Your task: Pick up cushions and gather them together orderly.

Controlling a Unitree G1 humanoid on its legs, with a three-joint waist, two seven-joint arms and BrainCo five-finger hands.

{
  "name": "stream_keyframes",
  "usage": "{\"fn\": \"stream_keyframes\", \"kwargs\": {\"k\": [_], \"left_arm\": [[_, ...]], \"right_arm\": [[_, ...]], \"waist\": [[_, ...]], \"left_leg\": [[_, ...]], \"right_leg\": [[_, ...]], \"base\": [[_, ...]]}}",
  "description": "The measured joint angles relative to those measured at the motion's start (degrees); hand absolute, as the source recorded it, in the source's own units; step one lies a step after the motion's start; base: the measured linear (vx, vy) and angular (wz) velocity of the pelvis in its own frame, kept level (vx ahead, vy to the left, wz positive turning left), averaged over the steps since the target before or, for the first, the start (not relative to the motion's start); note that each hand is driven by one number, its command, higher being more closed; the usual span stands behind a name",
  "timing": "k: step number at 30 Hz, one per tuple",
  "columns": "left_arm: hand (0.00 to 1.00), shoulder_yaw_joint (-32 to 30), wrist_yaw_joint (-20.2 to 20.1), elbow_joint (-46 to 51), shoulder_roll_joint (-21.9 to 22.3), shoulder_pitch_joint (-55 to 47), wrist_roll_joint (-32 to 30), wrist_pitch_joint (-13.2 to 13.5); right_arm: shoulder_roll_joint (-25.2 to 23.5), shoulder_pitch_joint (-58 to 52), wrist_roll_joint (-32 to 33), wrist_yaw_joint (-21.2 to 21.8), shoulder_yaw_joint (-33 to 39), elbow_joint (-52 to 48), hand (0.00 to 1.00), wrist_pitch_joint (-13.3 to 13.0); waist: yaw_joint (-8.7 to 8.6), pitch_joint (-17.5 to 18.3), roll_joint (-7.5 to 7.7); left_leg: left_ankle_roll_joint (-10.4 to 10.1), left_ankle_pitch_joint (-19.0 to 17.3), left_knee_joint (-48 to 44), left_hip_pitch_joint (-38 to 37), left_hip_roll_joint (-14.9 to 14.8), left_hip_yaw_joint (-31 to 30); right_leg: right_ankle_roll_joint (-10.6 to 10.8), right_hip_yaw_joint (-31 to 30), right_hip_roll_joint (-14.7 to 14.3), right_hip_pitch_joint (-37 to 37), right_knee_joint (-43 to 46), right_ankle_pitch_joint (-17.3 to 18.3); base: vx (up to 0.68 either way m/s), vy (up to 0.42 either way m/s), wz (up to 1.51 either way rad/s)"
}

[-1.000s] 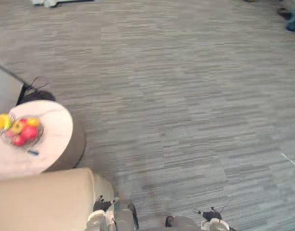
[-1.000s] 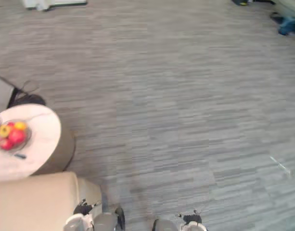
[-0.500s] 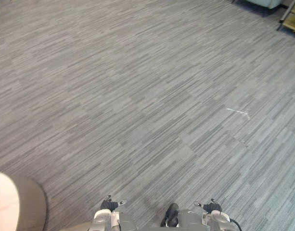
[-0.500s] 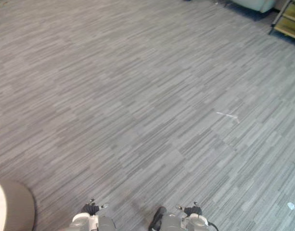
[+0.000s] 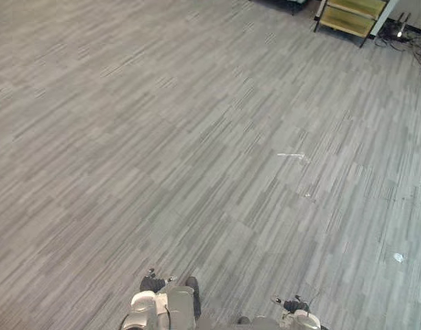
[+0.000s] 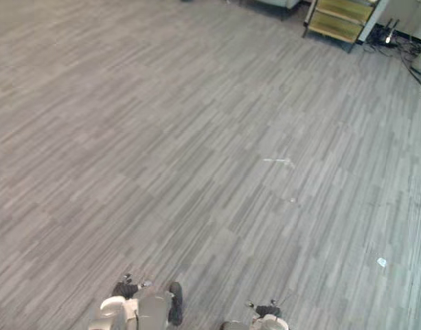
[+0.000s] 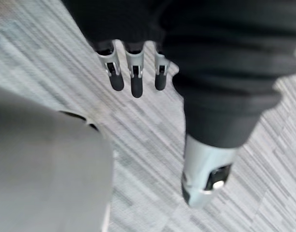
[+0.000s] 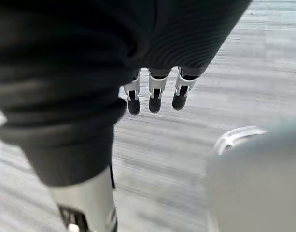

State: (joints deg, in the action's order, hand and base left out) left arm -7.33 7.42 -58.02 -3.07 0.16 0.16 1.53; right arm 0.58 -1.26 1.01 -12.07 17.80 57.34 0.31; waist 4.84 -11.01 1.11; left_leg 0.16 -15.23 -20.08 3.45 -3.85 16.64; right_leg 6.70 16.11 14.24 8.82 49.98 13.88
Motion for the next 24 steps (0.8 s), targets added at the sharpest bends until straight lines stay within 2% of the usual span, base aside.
{"fn": "stream_keyframes", "kwargs": {"k": [1, 2, 3, 4, 5, 6, 7, 8, 9, 10, 11, 12, 13, 14, 15, 16, 17, 18, 19, 20, 21, 22, 23, 24], "left_arm": [[0.0, 0.63, 0.03, -0.5, -0.35, -0.45, 0.06, -0.1], [0.0, 0.65, 0.04, -0.75, -0.39, -0.51, 0.07, -0.1], [0.0, 0.66, 0.08, -1.14, -0.37, -0.35, 0.07, -0.12], [0.0, 0.7, 0.07, -1.21, -0.24, -0.41, 0.07, -0.17], [0.0, 0.8, 0.06, -1.2, -0.24, -0.35, 0.06, -0.17], [0.0, 1.9, 0.06, -1.28, -0.38, -0.15, -0.01, -0.17], [0.0, 2.22, -0.01, -1.5, -0.41, -0.12, -0.11, -0.13], [0.0, 2.23, 0.03, -1.58, -0.62, -0.13, -0.1, -0.1], [0.0, 2.17, 0.07, -2.43, -0.88, -0.33, -0.12, -0.08], [0.0, 2.07, 0.08, -2.8, -0.52, -0.08, -0.18, -0.05], [0.0, 1.79, 0.04, -3.38, 0.49, 0.03, -0.63, 0.15], [0.0, 1.79, 0.07, -3.33, 1.55, 0.02, -1.16, 0.31], [0.0, 1.6, 0.0, -3.42, 1.8, 0.02, -1.22, 0.25], [0.0, 1.49, 0.03, -3.4, 1.95, 0.35, -1.21, 0.2], [0.0, 0.46, -0.01, -2.43, 2.31, 0.24, -1.17, 0.13], [0.0, -0.1, -0.05, -1.72, 2.46, 0.15, -1.18, 0.18], [0.0, -0.69, -0.07, -0.23, 2.39, 0.13, -1.26, 0.31], [0.0, -0.55, -0.04, 1.72, 1.71, 0.18, -1.36, 0.43], [0.0, -0.48, -0.03, 2.39, 1.55, 0.2, -1.37, 0.42], [0.0, -0.25, 0.03, 3.24, 1.3, 0.23, -1.37, 0.44], [0.0, -0.03, 0.05, 4.09, 1.26, 0.25, -1.32, 0.57], [0.0, -0.21, 0.13, 4.81, 1.67, 0.25, -1.31, 0.6], [0.0, -0.21, 0.14, 4.89, 1.76, 0.26, -1.29, 0.63], [0.0, -0.17, 0.17, 5.12, 1.85, 0.17, -1.34, 0.72]], "right_arm": [[0.2, 0.24, 0.01, 0.25, -0.2, 0.08, 0.0, -0.05], [0.24, 0.37, 0.0, 0.27, -0.31, 0.09, 0.0, -0.06], [0.54, 1.16, -0.05, 0.4, -0.87, 0.31, 0.0, -0.1], [1.13, 1.94, -0.01, 0.61, -1.6, 0.9, 0.0, -0.27], [1.37, 2.17, 0.01, 0.68, -1.92, 0.96, 0.0, -0.37], [1.92, 3.08, 0.05, 0.79, -2.34, 0.95, 0.0, -0.46], [2.02, 3.63, 0.07, 0.8, -2.26, 1.35, 0.0, -0.37], [1.99, 3.63, 0.04, 0.8, -2.28, 1.46, 0.0, -0.38], [2.37, 3.72, 0.06, 0.89, -2.21, 1.6, 0.0, -0.39], [3.01, 4.14, -0.08, 0.91, -2.27, 1.68, 0.0, -0.43], [4.13, 4.99, -0.7, 1.0, -2.29, 2.14, 0.0, -0.43], [4.59, 5.44, -1.04, 1.0, -2.05, 2.07, 0.0, -0.66], [4.58, 5.54, -1.02, 1.02, -1.63, 1.99, 0.0, -0.76], [4.4, 5.54, -1.0, 0.96, -0.67, 1.96, 0.0, -0.79], [4.11, 5.16, -0.88, 0.73, -0.64, 1.97, 0.0, -0.65], [3.92, 4.84, -0.88, 0.66, -1.14, 1.96, 0.0, -0.61], [3.21, 4.37, -0.8, 0.62, -2.15, 1.94, 0.0, -0.63], [2.43, 4.25, 0.31, 0.47, -2.57, 1.82, 0.0, -0.66], [2.18, 4.07, 0.64, 0.3, -2.61, 1.9, 0.0, -0.64], [1.77, 4.06, 1.58, -0.05, -2.81, 2.09, 0.0, -0.61], [1.68, 4.15, 1.95, -0.27, -2.93, 2.07, 0.0, -0.52], [1.66, 4.91, 2.41, -0.31, -2.79, 2.03, 0.0, -0.35], [1.67, 5.1, 2.43, -0.31, -2.62, 2.08, 0.0, -0.29], [1.65, 5.19, 2.43, -0.41, -2.24, 2.25, 0.0, -0.27]], "waist": [[-0.81, -0.06, -0.26], [-1.08, -0.03, -0.21], [-1.66, -0.16, -0.43], [-1.74, -0.37, -0.79], [-1.87, -0.45, -0.92], [-2.25, -0.68, -1.12], [-2.89, -1.14, -0.58], [-3.06, -1.42, -0.16], [-3.62, -1.52, 0.3], [-4.16, -1.82, -0.88], [-4.09, -1.34, -3.23], [-3.99, -1.27, -4.62], [-4.2, -1.31, -5.46], [-4.33, -1.69, -6.44], [-4.18, -2.18, -6.97], [-4.03, -2.32, -7.04], [-3.74, -2.95, -6.61], [-2.87, -3.3, -5.35], [-2.61, -3.33, -4.48], [-1.96, -3.29, -3.86], [-1.32, -3.33, -3.7], [-0.93, -3.43, -3.84], [-0.87, -3.5, -3.75], [-0.26, -3.51, -3.17]], "left_leg": [[0.04, -0.6, 2.55, -4.39, 0.0, 0.58], [0.03, -0.6, 3.73, -5.8, -0.02, 0.65], [-0.03, -0.56, 7.21, -9.32, -0.52, 1.23], [-0.32, -0.4, 9.98, -11.78, -1.14, 2.08], [-0.38, -0.36, 10.8, -12.26, -1.41, 2.34], [-0.45, -0.32, 12.82, -13.72, -1.77, 3.07], [-0.72, -0.24, 14.4, -15.98, -1.28, 3.04], [-0.78, -0.26, 14.58, -16.97, -1.01, 2.99], [-2.74, -1.1, 14.96, -19.6, -0.56, 1.87], [-3.08, -1.31, 14.94, -20.78, -1.46, 0.98], [-3.11, -1.25, 13.07, -20.48, -3.42, -0.26], [-3.34, -1.08, 4.35, -16.9, -5.88, -2.34], [-4.79, -0.09, -3.4, -13.64, -7.8, -4.18], [-4.96, 3.47, -13.8, -9.38, -10.12, -6.79], [-3.87, 13.17, -26.64, -4.77, -13.51, -8.4], [-3.98, 13.38, -32.26, -2.72, -15.1, -8.16], [-3.38, 10.49, -41.13, 1.4, -17.22, -7.02], [-3.27, 7.57, -44.71, 5.89, -17.36, -4.84], [-2.98, 6.44, -44.23, 7.82, -17.14, -3.62], [-2.27, 4.24, -39.84, 11.69, -15.98, -1.14], [-2.25, 2.98, -32.11, 14.69, -14.37, 0.76], [-1.95, 2.8, -22.6, 16.57, -12.23, 1.82], [-2.17, 3.12, -18.34, 16.72, -10.92, 1.93], [-3.66, 6.66, -2.51, 16.09, -6.7, 1.31]], "right_leg": [[-2.48, 4.54, 2.24, 2.17, 2.2, 1.36], [-3.25, 6.22, 2.73, 2.64, 1.51, 1.82], [-4.86, 10.14, 2.61, 4.9, -3.05, 2.7], [-5.06, 11.58, 0.61, 8.02, -11.65, 1.91], [-4.95, 11.64, -0.29, 9.19, -15.47, 0.78], [-4.67, 11.41, -2.4, 11.58, -26.34, -4.21], [-4.19, 9.91, -4.15, 12.16, -38.04, -10.91], [-3.9, 9.05, -4.33, 12.11, -40.48, -12.64], [-6.12, 5.9, -4.85, 11.63, -41.13, -19.54], [-7.52, 5.37, -5.49, 11.7, -38.89, -21.06], [-8.83, 5.34, -6.54, 13.19, -34.41, -18.27], [-9.5, 5.7, -7.4, 13.84, -30.98, -14.45], [-9.45, 6.74, -7.91, 13.01, -30.32, -12.92], [-9.7, 7.86, -9.1, 10.74, -30.37, -11.08], [-11.11, 8.27, -10.75, 6.35, -31.1, -8.72], [-11.64, 8.33, -11.56, 4.01, -31.5, -7.34], [-11.64, 8.26, -12.43, -0.48, -32.64, -5.33], [-11.11, 8.13, -12.48, -5.24, -34.98, -4.05], [-10.83, 8.17, -12.5, -6.84, -36.47, -3.85], [-10.46, 8.13, -12.48, -10.22, -39.61, -3.72], [-10.02, 7.73, -12.38, -12.55, -41.83, -3.57], [-8.65, 6.99, -12.06, -14.43, -43.08, -3.66], [-8.31, 6.78, -11.73, -15.28, -43.31, -3.47], [-6.74, 5.23, -10.3, -17.58, -44.4, -2.0]], "base": [[0.51, 0.042, -0.1], [0.52, -0.001, -0.11], [0.35, -0.028, -0.25], [0.45, -0.053, -0.27], [0.45, -0.083, -0.2], [0.58, -0.142, 0.04], [0.51, -0.162, 0.11], [0.55, -0.222, 0.28], [0.46, -0.191, 0.24], [0.58, -0.243, 0.13], [0.59, -0.269, -0.11], [0.56, -0.292, -0.13], [0.54, -0.307, -0.01], [0.66, -0.3, 0.1], [0.68, -0.256, 0.13], [0.57, -0.167, 0.16], [0.56, -0.139, 0.19], [0.55, -0.143, 0.19], [0.64, -0.162, 0.09], [0.51, -0.084, -0.09], [0.6, -0.043, -0.23], [0.53, 0.019, -0.27], [0.44, 0.061, -0.42], [0.56, 0.16, -0.66]]}}
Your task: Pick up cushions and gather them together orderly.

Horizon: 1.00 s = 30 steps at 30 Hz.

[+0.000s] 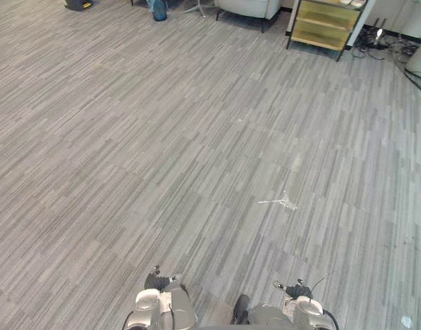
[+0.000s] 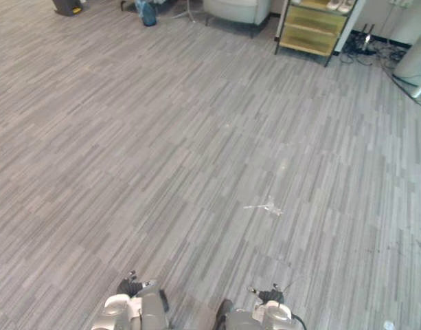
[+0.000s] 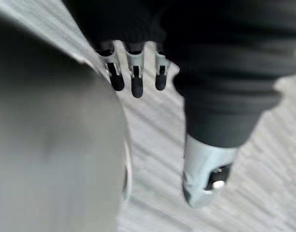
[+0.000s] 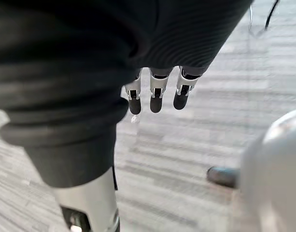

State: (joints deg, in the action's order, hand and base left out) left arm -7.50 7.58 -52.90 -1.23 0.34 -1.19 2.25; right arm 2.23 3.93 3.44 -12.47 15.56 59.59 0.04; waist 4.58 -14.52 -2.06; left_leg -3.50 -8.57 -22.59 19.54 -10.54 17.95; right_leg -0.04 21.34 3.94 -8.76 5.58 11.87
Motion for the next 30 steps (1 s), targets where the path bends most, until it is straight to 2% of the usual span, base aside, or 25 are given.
{"fn": "stream_keyframes", "kwargs": {"k": [1, 2, 3, 4, 5, 6, 7, 8, 10, 11, 12, 14, 16, 17, 18, 19, 20, 22, 23, 24, 25, 26, 27, 29, 30], "left_arm": [[0.0, 0.38, -0.01, -0.07, 0.07, -0.09, 0.08, 0.03], [0.0, 0.74, -0.05, -0.12, 0.08, -0.08, 0.27, 0.08], [0.0, 0.68, -0.02, -0.07, -0.31, 0.11, 0.21, 0.3], [0.0, 0.62, 0.0, -0.14, -1.75, 0.27, -0.04, 0.22], [0.0, 0.63, -0.1, -0.18, -2.09, 0.28, -0.09, 0.18], [0.0, 0.53, -0.02, -0.95, -2.45, 0.44, 0.21, 0.2], [0.0, 0.73, -0.02, -1.52, -2.57, 0.63, 0.19, 0.14], [0.0, 1.92, -0.02, -2.99, -3.19, 1.3, 0.2, -0.26], [0.0, 3.16, 0.01, -4.42, -4.02, 0.88, 0.14, -0.7], [0.0, 3.55, 0.08, -4.85, -4.31, 0.49, 0.16, -0.76], [0.0, 4.36, 0.12, -5.02, -4.7, 0.15, 0.16, -0.8], [0.0, 4.55, 0.11, -5.1, -4.67, 0.15, 0.17, -0.8], [0.0, 4.8, 0.06, -5.14, -4.45, 0.81, 0.15, -0.8], [0.0, 5.03, 0.05, -5.17, -4.39, 0.64, 0.08, -0.79], [0.0, 5.15, 0.04, -5.19, -4.46, 0.06, -0.03, -0.78], [0.0, 5.12, 0.04, -5.67, -4.03, 0.09, -0.07, -0.72], [0.0, 5.15, -0.05, -6.57, -2.48, 0.17, -0.09, -0.68], [0.0, 5.18, -0.04, -7.42, -1.18, 0.24, -1.03, -0.63], [0.0, 4.83, -0.05, -7.57, -0.89, 0.26, -1.03, -0.73], [0.0, 3.91, -0.15, -7.33, -0.69, 0.59, -0.92, -0.78], [0.0, 3.21, -0.15, -7.2, -0.72, 0.51, -0.94, -0.78], [0.0, 2.38, -0.19, -6.12, -0.64, 0.61, -0.93, -0.68], [0.0, 2.18, -0.16, -5.31, -0.92, 0.73, -0.89, -0.46], [0.0, 2.27, -0.14, -3.53, -1.4, 0.7, -0.85, -0.36], [0.0, 2.32, -0.07, -2.71, -1.35, 0.73, -0.84, -0.21]], "right_arm": [[0.17, -0.09, -0.01, -0.04, -0.12, 0.29, 0.0, -0.07], [0.18, -0.07, -0.02, -0.09, -0.18, 0.64, 0.0, -0.05], [-0.66, -0.11, -0.07, -0.16, -0.62, 1.86, 0.0, 0.14], [-1.71, -0.41, -0.12, -0.08, -0.45, 2.33, 0.0, 0.23], [-1.79, -0.59, -0.14, -0.04, -0.42, 2.32, 0.0, 0.21], [-1.68, -1.21, -1.25, -0.02, -0.06, 2.75, 0.0, 0.41], [-1.68, -1.32, -1.26, -0.02, -0.06, 2.76, 0.0, 0.42], [-1.78, -1.85, -1.27, 0.17, -0.1, 2.76, 0.0, 0.46], [-1.26, -1.58, -1.29, 0.3, -0.33, 2.5, 0.0, 0.49], [-1.05, -1.47, -1.3, 0.38, -0.76, 2.21, 0.0, 0.4], [-0.57, -1.14, -1.29, 0.42, -1.51, 2.16, 0.0, 0.14], [0.11, -1.0, -1.21, 0.62, -2.27, 2.02, 0.0, -0.13], [0.75, -0.41, -1.21, 0.62, -2.22, 1.45, 0.0, -0.31], [0.86, -0.35, -1.2, 0.62, -2.22, 0.96, 0.0, -0.27], [0.91, -0.78, -1.17, 0.63, -2.2, 0.77, 0.0, -0.21], [1.48, -1.06, -1.1, 0.67, -1.84, 0.77, 0.0, -0.34], [2.81, -0.01, -1.25, 0.67, -1.27, 0.84, 0.0, -0.31], [2.73, 0.19, -1.2, 0.72, 0.59, 0.17, 0.0, -0.54], [2.13, 0.07, -0.8, 0.8, 1.76, 0.05, 0.0, -0.66], [1.66, -0.17, -0.69, 0.79, 2.2, -0.02, 0.0, -0.78], [1.13, -0.49, -0.63, 0.79, 1.8, -0.06, 0.0, -0.62], [0.76, -0.92, -0.47, 0.58, 1.6, -0.1, 0.0, -0.65], [0.29, -1.25, 0.22, 0.55, 1.59, -0.07, 0.0, -0.71], [-0.13, -1.32, 1.25, 0.53, 1.69, 0.02, 0.0, -0.59], [-0.05, -1.17, 1.34, 0.3, 1.69, 0.09, 0.0, -0.59]], "waist": [[0.75, 0.31, -0.35], [1.17, 0.36, -0.42], [1.9, 1.1, 1.25], [1.26, 2.33, 3.92], [1.11, 2.61, 4.4], [1.33, 2.55, 4.61], [1.26, 2.5, 4.63], [0.38, 2.01, 5.15], [-0.44, 1.59, 4.87], [-0.96, 1.41, 4.44], [-1.27, 1.19, 4.0], [-1.48, 1.07, 3.8], [-2.07, 0.95, 3.72], [-2.63, 0.91, 3.78], [-2.91, 0.97, 4.54], [-3.71, 0.77, 3.92], [-3.49, 1.16, 0.77], [-3.74, 1.46, -1.21], [-3.82, 1.23, -1.76], [-3.9, 1.01, -2.19], [-3.51, 0.71, -2.36], [-3.02, 0.52, -2.26], [-2.4, 0.32, -1.82], [-1.7, -0.05, -0.66], [-1.2, -0.27, -0.24]], "left_leg": [[-1.7, 4.56, 11.7, -1.0, 2.15, -0.8], [-1.35, 7.14, 12.11, -0.83, 2.3, -1.37], [1.54, 11.56, 9.32, -1.47, 3.49, -1.78], [3.35, 6.97, 4.26, 0.26, 5.09, -1.97], [4.38, 5.95, 2.51, 0.57, 5.05, -1.73], [4.67, 0.69, -2.66, -1.21, 4.22, -0.85], [4.77, -0.41, -3.03, -2.34, 4.21, -0.79], [4.99, -3.61, -2.9, -7.06, 4.93, -0.76], [5.11, -5.6, -0.43, -14.2, 5.32, -0.65], [5.13, -5.63, 1.88, -17.94, 5.33, -0.39], [5.1, -5.62, 6.45, -23.86, 5.3, -0.24], [5.1, -5.61, 9.93, -28.07, 5.06, -0.12], [5.09, -5.62, 12.48, -31.04, 4.98, -0.43], [4.83, -5.76, 14.12, -33.18, 5.01, -0.99], [2.96, -6.32, 15.05, -35.01, 5.78, -1.46], [0.63, -7.46, 15.67, -37.51, 4.95, -2.82], [-0.14, -7.41, 15.46, -37.91, 2.37, -3.48], [-2.18, -6.22, 4.98, -33.87, -1.21, -6.79], [-3.55, -4.87, -2.49, -31.22, -3.19, -8.03], [-3.2, 0.06, -13.38, -27.02, -5.48, -10.19], [-3.33, 2.34, -23.86, -22.91, -7.44, -11.63], [-2.98, -0.28, -33.87, -18.5, -9.01, -11.44], [-2.71, -2.48, -37.47, -15.62, -9.03, -10.76], [-1.48, -5.86, -34.77, -10.27, -7.48, -7.86], [-0.72, -7.35, -29.03, -7.28, -5.75, -6.83]], "right_leg": [[2.04, -1.81, 0.25, -2.03, -1.1, 1.62], [2.72, -2.58, 0.17, -2.92, -1.42, 2.23], [3.88, -4.67, 1.62, -5.29, -2.71, 2.94], [4.26, -4.87, 4.08, -5.33, -1.21, 2.88], [4.97, -4.93, 4.76, -4.61, 0.72, 2.58], [7.71, -7.31, 7.31, 0.61, 17.16, 1.36], [9.03, -7.98, 8.18, 2.52, 22.72, 0.14], [9.51, -8.41, 11.48, 8.54, 40.47, -2.74], [6.65, -6.53, 13.57, 13.25, 52.31, -0.8], [5.12, -4.75, 13.7, 15.45, 53.09, 0.24], [2.73, -0.46, 13.42, 18.48, 49.97, 2.31], [1.6, 4.0, 12.07, 22.33, 39.85, 3.05], [1.14, 6.24, 9.84, 26.62, 25.09, -0.36], [1.41, 6.74, 8.14, 26.98, 13.45, -6.18], [0.99, 6.76, 7.28, 26.47, 5.48, -12.05], [-4.09, 5.58, 6.96, 25.83, 6.33, -20.07], [-3.79, 6.58, 5.73, 26.61, 10.7, -15.96], [-4.13, 7.47, 4.83, 27.59, 17.64, -8.19], [-4.17, 8.36, 3.82, 25.93, 17.68, -6.69], [-4.48, 8.71, 2.02, 22.84, 16.54, -5.16], [-4.89, 8.44, 0.47, 19.45, 14.74, -4.23], [-5.33, 7.81, -1.36, 15.41, 12.48, -3.17], [-5.21, 7.17, -2.07, 12.26, 10.62, -2.52], [-4.53, 5.77, -2.35, 7.54, 7.18, -2.74], [-4.24, 4.31, -2.4, 5.55, 5.15, -2.92]], "base": [[0.55, 0.187, -0.78], [0.7, 0.232, -0.94], [0.66, 0.16, -0.63], [0.69, 0.142, -0.48], [0.81, 0.198, -0.29], [0.54, 0.157, -0.26], [0.77, 0.236, -0.18], [0.49, 0.122, 0.06], [0.59, 0.084, 0.06], [0.7, 0.013, -0.02], [0.46, -0.001, -0.02], [0.62, -0.07, 0.12], [0.6, -0.153, 0.33], [0.45, -0.171, 0.53], [0.6, -0.238, 0.75], [0.62, -0.224, 0.47], [0.6, -0.221, 0.26], [0.59, -0.299, 0.07], [0.62, -0.336, 0.06], [0.5, -0.206, -0.03], [0.59, -0.206, -0.15], [0.5, -0.135, -0.25], [0.48, -0.12, -0.35], [0.41, -0.067, -0.39], [0.45, 0.005, -0.63]]}}
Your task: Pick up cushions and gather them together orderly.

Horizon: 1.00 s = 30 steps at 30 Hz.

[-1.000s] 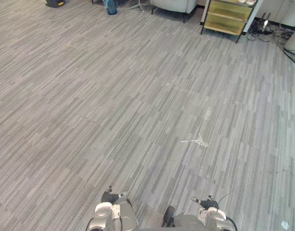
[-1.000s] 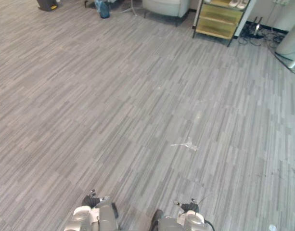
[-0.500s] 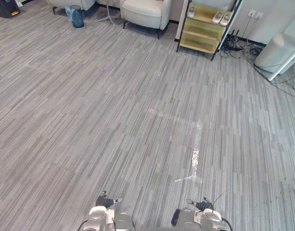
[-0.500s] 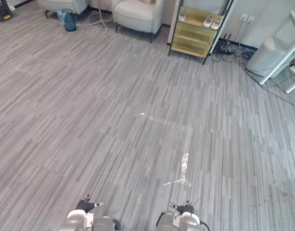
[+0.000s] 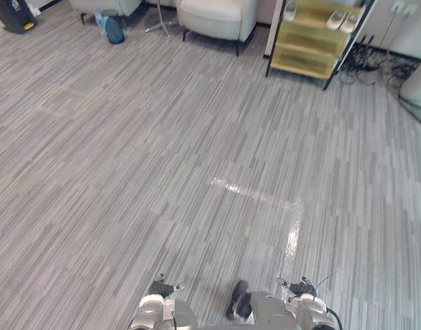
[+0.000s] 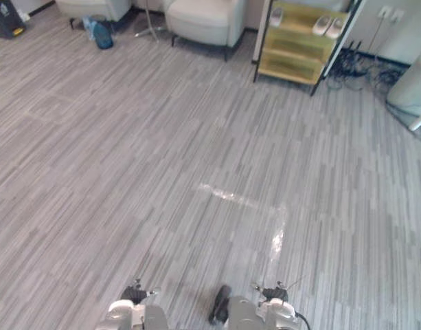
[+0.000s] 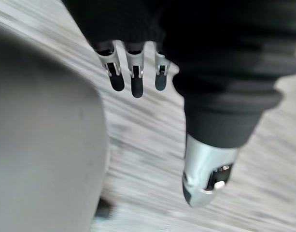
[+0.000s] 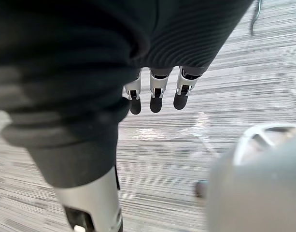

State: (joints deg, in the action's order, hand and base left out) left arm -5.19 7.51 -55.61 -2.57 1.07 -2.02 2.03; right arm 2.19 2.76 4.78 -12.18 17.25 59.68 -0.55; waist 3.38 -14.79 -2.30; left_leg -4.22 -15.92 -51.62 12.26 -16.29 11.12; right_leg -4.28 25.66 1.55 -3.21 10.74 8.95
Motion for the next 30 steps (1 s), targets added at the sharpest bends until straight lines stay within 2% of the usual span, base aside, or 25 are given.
{"fn": "stream_keyframes", "kwargs": {"k": [2, 3, 4, 5, 6, 8, 10, 12, 14, 15, 16, 18, 20, 21, 22, 23, 24, 25, 27, 29, 30], "left_arm": [[0.0, -0.03, 0.04, 0.79, 0.39, 0.03, 0.29, 0.1], [0.0, 0.0, 0.05, 0.75, 0.44, 0.07, 0.55, 0.08], [0.0, 0.08, 0.05, 0.53, 0.73, -0.05, 0.63, 0.09], [0.0, -0.09, 0.07, -0.16, 1.27, -0.3, 1.3, 0.13], [0.0, 0.17, 0.06, -0.26, 0.34, -0.11, 1.24, 0.16], [0.0, 0.07, -0.06, -0.3, -1.12, 0.0, 1.32, 0.12], [0.0, -0.34, 0.04, -1.07, -1.12, 0.07, 2.18, 0.05], [0.0, 0.13, 0.01, -2.42, -1.44, -0.19, 2.15, -0.17], [0.0, 1.97, 0.01, -3.42, -2.61, -0.2, 2.14, -0.31], [0.0, 2.87, 0.01, -3.53, -3.28, -0.55, 2.14, -0.33], [0.0, 2.86, 0.03, -3.54, -3.42, -0.86, 2.14, -0.35], [0.0, 2.88, 0.07, -3.54, -3.31, -0.87, 2.15, -0.46], [0.0, 3.85, 0.06, -3.6, -3.41, -1.37, 2.14, -0.52], [0.0, 4.22, 0.02, -3.6, -3.66, -1.39, 2.09, -0.52], [0.0, 4.13, 0.09, -4.18, -3.23, -1.25, 2.05, -0.55], [0.0, 4.11, 0.0, -4.4, -2.12, -1.35, 2.0, -0.4], [0.0, 4.15, 0.02, -4.7, -1.28, -1.43, 1.85, -0.3], [0.0, 4.42, -0.02, -4.56, -0.4, -1.2, 1.77, -0.29], [0.0, 4.46, -0.13, -3.63, 0.22, -1.08, 1.68, -0.32], [0.0, 4.41, -0.17, -3.19, 0.21, -1.15, 1.7, -0.18], [0.0, 4.39, -0.16, -2.87, 0.16, -1.1, 1.65, -0.18]], "right_arm": [[-0.14, 0.55, 0.2, -0.13, 0.3, 0.13, 0.0, 0.05], [0.09, 0.6, 0.2, -0.16, 0.53, 0.12, 0.0, 0.04], [0.26, 0.15, 0.19, -0.16, 0.5, 0.18, 0.0, 0.04], [0.83, -0.57, 0.16, -0.19, 0.44, 0.49, 0.0, 0.09], [-0.39, -0.54, -0.02, -0.08, -0.44, 1.95, 0.0, 0.24], [-1.45, -1.32, -0.32, -0.08, -0.53, 2.57, 0.0, 0.51], [-1.17, -1.57, -0.41, -0.05, -0.5, 2.66, 0.0, 0.83], [-0.94, -1.5, -1.67, 0.45, -0.48, 2.36, 0.0, 0.79], [-0.48, -1.22, -2.61, 0.92, -0.54, 2.3, 0.0, 0.81], [-0.13, -1.24, -2.61, 0.96, -0.56, 2.47, 0.0, 0.94], [0.02, -1.31, -2.6, 0.96, -0.56, 2.51, 0.0, 1.02], [0.42, -1.3, -2.55, 0.94, -0.46, 2.13, 0.0, 0.97], [0.53, -1.03, -2.52, 0.95, -0.55, 1.91, 0.0, 0.86], [0.36, -1.28, -2.5, 0.94, -0.52, 2.05, 0.0, 0.85], [0.83, -1.46, -2.41, 1.04, -0.45, 2.28, 0.0, 0.83], [1.79, -1.47, -2.48, 1.02, -0.6, 2.5, 0.0, 0.83], [2.56, -1.37, -2.46, 1.02, -0.66, 2.64, 0.0, 0.78], [2.65, -1.39, -2.37, 0.95, -0.49, 2.67, 0.0, 0.76], [2.75, -1.72, -2.35, 0.91, -0.59, 2.89, 0.0, 0.82], [2.7, -1.67, -2.3, 0.75, -0.56, 3.38, 0.0, 0.8], [2.78, -1.55, -2.28, 0.66, -0.52, 3.92, 0.0, 0.79]], "waist": [[0.73, -0.16, 0.03], [0.73, -0.22, 0.12], [0.74, 0.2, -0.58], [1.28, 0.58, -1.26], [1.43, 1.49, 0.97], [1.75, 2.33, 3.41], [2.17, 2.37, 3.35], [2.2, 2.45, 3.25], [1.12, 2.51, 3.15], [0.54, 2.64, 2.51], [0.24, 2.72, 2.49], [-0.12, 2.79, 2.08], [-0.24, 2.87, 1.81], [-0.25, 3.29, 2.65], [-0.5, 3.77, 2.42], [-0.19, 4.33, 0.39], [-0.15, 4.72, -0.74], [-0.35, 4.42, -1.68], [0.11, 4.03, -2.75], [0.22, 3.73, -2.69], [0.21, 3.64, -2.41]], "left_leg": [[0.21, 0.17, 14.32, 2.29, 3.65, 0.04], [0.67, 2.49, 24.16, 2.73, 6.33, -0.87], [0.41, 5.98, 30.47, 2.5, 7.44, -1.59], [0.79, 15.04, 33.15, 1.72, 7.86, -3.36], [1.93, 13.14, 32.78, 0.53, 9.76, -1.79], [2.07, 8.38, 30.35, 0.66, 10.98, 0.11], [3.37, 5.54, 29.7, -2.54, 11.0, 3.17], [4.29, 4.33, 33.38, -9.37, 12.05, 6.73], [4.64, 4.12, 35.87, -12.96, 12.5, 7.07], [4.5, 4.21, 38.06, -14.97, 12.26, 7.03], [4.46, 4.23, 39.09, -16.16, 12.02, 7.06], [4.44, 4.24, 40.64, -17.79, 11.43, 7.06], [4.11, 4.4, 40.96, -18.82, 10.71, 7.1], [3.07, 4.38, 40.98, -19.28, 11.26, 6.7], [0.53, 2.99, 40.77, -20.09, 11.05, 5.28], [-0.05, 2.65, 40.16, -20.15, 9.23, 5.01], [-0.8, 2.11, 36.84, -18.85, 7.7, 4.19], [-1.19, 1.31, 27.5, -14.22, 4.94, 2.41], [-0.22, 1.97, 14.11, -8.61, 1.07, 1.13], [-0.52, 1.07, 8.46, -6.6, -0.06, 1.0], [-0.67, 0.13, 9.04, -5.18, 0.75, 1.33]], "right_leg": [[1.25, -2.13, 0.74, -2.18, -1.74, -0.25], [3.48, -3.54, 1.7, -3.81, -2.19, 0.71], [5.11, -4.43, 1.68, -4.7, -2.14, 1.53], [6.75, -6.34, 1.39, -5.49, -2.09, 2.74], [7.67, -7.98, 3.42, -6.44, -2.4, 3.37], [9.14, -9.03, 5.75, -6.27, -1.51, 4.37], [9.34, -10.58, 8.1, -4.09, 6.8, 4.47], [10.31, -11.48, 12.65, 1.87, 23.81, 3.31], [9.64, -8.17, 14.68, 5.26, 31.85, 4.97], [8.6, -4.89, 14.66, 7.21, 32.08, 6.54], [8.22, -3.45, 14.17, 8.42, 30.26, 7.28], [8.24, -2.6, 12.91, 11.33, 24.3, 7.49], [7.75, -2.88, 11.12, 13.4, 15.57, 3.66], [5.89, -3.45, 10.79, 13.77, 10.74, -2.35], [5.61, -3.9, 10.27, 13.38, 10.48, -4.09], [5.39, -3.56, 8.69, 12.8, 10.51, -3.58], [5.45, -2.96, 7.48, 11.47, 8.53, -2.06], [4.83, -1.63, 5.62, 9.43, 5.79, -1.65], [4.01, -0.49, 3.08, 5.71, 2.62, -1.44], [2.92, -0.24, 2.08, 1.54, 0.23, -0.68], [3.25, -0.12, 2.1, -0.21, -1.03, -0.88]], "base": [[0.43, 0.086, -0.72], [0.41, 0.193, -0.58], [0.48, 0.273, -0.71], [0.48, 0.264, -0.56], [0.4, 0.204, -0.47], [0.42, 0.152, -0.41], [0.38, 0.155, -0.64], [0.35, 0.152, -0.68], [0.29, 0.06, -0.17], [0.3, 0.008, 0.03], [0.3, -0.012, 0.02], [0.28, -0.093, -0.01], [0.28, -0.172, 0.07], [0.27, -0.212, 0.26], [0.28, -0.228, 0.18], [0.29, -0.243, 0.18], [0.26, -0.236, 0.21], [0.22, -0.25, 0.29], [0.21, -0.23, 0.15], [0.22, -0.112, -0.03], [0.24, -0.073, -0.07]]}}
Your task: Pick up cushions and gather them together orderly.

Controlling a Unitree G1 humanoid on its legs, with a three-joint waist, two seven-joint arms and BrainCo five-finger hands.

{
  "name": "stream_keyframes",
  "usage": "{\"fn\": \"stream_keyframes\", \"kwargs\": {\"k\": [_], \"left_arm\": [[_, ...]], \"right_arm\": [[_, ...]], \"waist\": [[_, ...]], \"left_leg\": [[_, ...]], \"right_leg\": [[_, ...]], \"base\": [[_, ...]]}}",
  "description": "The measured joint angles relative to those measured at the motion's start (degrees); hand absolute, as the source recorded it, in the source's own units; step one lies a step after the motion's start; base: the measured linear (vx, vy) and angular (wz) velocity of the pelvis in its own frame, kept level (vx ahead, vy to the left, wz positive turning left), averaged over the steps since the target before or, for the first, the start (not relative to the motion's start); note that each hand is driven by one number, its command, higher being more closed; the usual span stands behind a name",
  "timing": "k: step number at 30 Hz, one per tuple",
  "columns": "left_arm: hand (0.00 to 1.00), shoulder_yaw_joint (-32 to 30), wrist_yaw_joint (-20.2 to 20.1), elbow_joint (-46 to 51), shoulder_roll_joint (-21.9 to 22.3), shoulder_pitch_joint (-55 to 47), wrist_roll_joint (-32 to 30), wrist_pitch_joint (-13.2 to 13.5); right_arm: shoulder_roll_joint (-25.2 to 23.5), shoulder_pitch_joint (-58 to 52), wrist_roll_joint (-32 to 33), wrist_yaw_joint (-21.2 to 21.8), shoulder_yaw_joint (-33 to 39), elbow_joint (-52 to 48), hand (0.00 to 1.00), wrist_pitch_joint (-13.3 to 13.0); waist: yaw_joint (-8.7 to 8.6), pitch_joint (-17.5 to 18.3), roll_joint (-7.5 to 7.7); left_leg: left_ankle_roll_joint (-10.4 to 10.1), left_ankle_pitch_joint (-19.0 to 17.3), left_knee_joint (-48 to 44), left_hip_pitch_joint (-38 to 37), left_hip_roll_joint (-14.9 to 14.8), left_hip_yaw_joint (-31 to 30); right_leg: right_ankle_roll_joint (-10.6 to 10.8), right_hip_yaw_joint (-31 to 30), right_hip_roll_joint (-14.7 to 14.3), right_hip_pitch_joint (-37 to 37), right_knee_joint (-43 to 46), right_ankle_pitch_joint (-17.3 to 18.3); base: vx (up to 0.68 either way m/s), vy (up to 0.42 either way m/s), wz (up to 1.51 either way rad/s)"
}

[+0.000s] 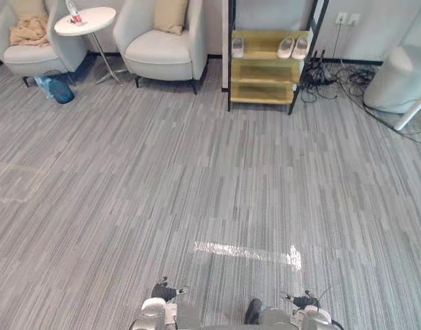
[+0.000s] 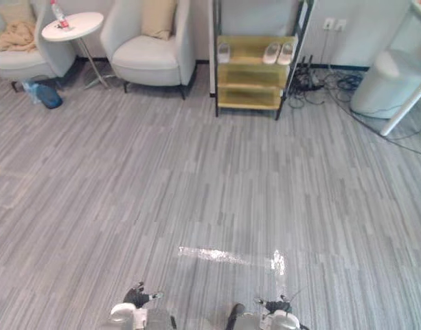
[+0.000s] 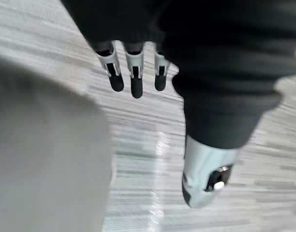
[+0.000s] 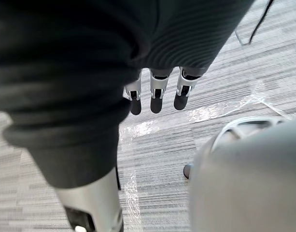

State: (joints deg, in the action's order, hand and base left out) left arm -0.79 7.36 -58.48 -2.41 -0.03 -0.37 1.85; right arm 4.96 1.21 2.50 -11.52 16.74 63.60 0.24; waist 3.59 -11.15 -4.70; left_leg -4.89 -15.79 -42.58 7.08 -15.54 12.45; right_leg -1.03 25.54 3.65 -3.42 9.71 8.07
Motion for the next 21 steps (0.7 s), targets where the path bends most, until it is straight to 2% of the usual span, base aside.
{"fn": "stream_keyframes", "kwargs": {"k": [1, 3, 4, 5, 8, 10, 13, 21], "left_arm": [[0.0, 0.01, 0.0, 0.33, 0.01, 0.07, 0.01, -0.03], [0.0, -0.01, 0.0, 1.04, 0.02, 0.21, 0.06, 0.0], [0.0, 0.04, 0.02, 0.99, 0.05, 0.29, 0.06, -0.07], [0.0, -0.02, -0.08, 0.81, 0.09, 0.21, 0.47, -0.01], [0.0, 0.2, 0.03, 0.52, -1.82, 0.37, 0.41, -0.09], [0.0, 0.25, 0.05, 0.35, -2.2, -0.01, 0.39, -0.32], [0.0, 0.22, 0.04, 0.35, -2.59, -0.5, 0.39, -0.34], [0.0, 0.18, 0.01, -0.32, -2.45, -0.69, 0.38, -0.22]], "right_arm": [[0.01, 0.07, 0.02, -0.09, 0.02, 0.26, 0.0, 0.03], [-0.19, 0.06, 0.0, -0.32, 0.04, 0.33, 0.0, 0.07], [-0.14, -0.15, 0.01, -0.35, 0.06, 0.37, 0.0, 0.1], [0.0, -0.69, -0.02, -0.37, 0.33, 0.51, 0.0, 0.08], [-1.84, -0.95, -0.13, -0.3, 0.57, 0.44, 0.0, 0.18], [-2.19, -1.73, -0.17, -0.35, 1.13, 0.37, 0.0, 0.22], [-2.59, -1.83, -0.22, -0.32, 1.15, 0.29, 0.0, 0.19], [-2.68, -1.9, -0.28, -0.3, 1.36, 0.3, 0.0, 0.17]], "waist": [[0.0, -0.1, 0.18], [0.16, -0.38, 0.62], [0.25, -0.31, 0.51], [0.31, -0.04, 0.03], [-0.03, 0.35, 3.78], [-0.02, 0.78, 4.68], [-0.06, 0.92, 4.7], [-0.31, 1.06, 4.88]], "left_leg": [[0.09, -0.47, 1.74, 1.09, 0.99, -0.31], [-0.07, -0.16, 11.69, 3.03, 4.47, -2.0], [-0.38, 3.06, 19.54, 2.61, 6.27, -3.17], [0.4, 8.76, 23.55, 2.12, 7.36, -4.29], [1.34, 9.82, 28.58, -1.52, 10.98, -3.51], [1.89, 10.18, 31.19, -3.78, 12.58, -3.5], [2.29, 11.07, 35.19, -7.12, 13.57, -3.46], [1.41, 13.75, 41.25, -10.39, 13.1, -3.63]], "right_leg": [[0.09, -0.05, 0.19, -0.66, -0.59, -0.05], [1.06, -0.63, 0.91, -1.62, -1.35, -0.35], [2.06, -0.9, 1.1, -1.99, -1.74, -0.46], [3.48, -1.42, 0.98, -2.58, -2.09, -0.17], [5.29, -1.82, 3.66, -4.01, -3.55, -0.01], [5.44, -1.27, 4.92, -5.16, -3.89, 0.08], [5.47, -1.32, 5.45, -6.79, -4.12, 0.08], [6.17, -1.45, 4.36, -7.73, -5.42, -0.42]], "base": [[0.22, -0.023, -0.12], [0.24, 0.061, -0.18], [0.23, 0.102, -0.22], [0.23, 0.1, -0.15], [0.23, 0.088, 0.06], [0.18, 0.057, 0.15], [0.13, 0.01, 0.05], [0.02, -0.053, -0.01]]}}
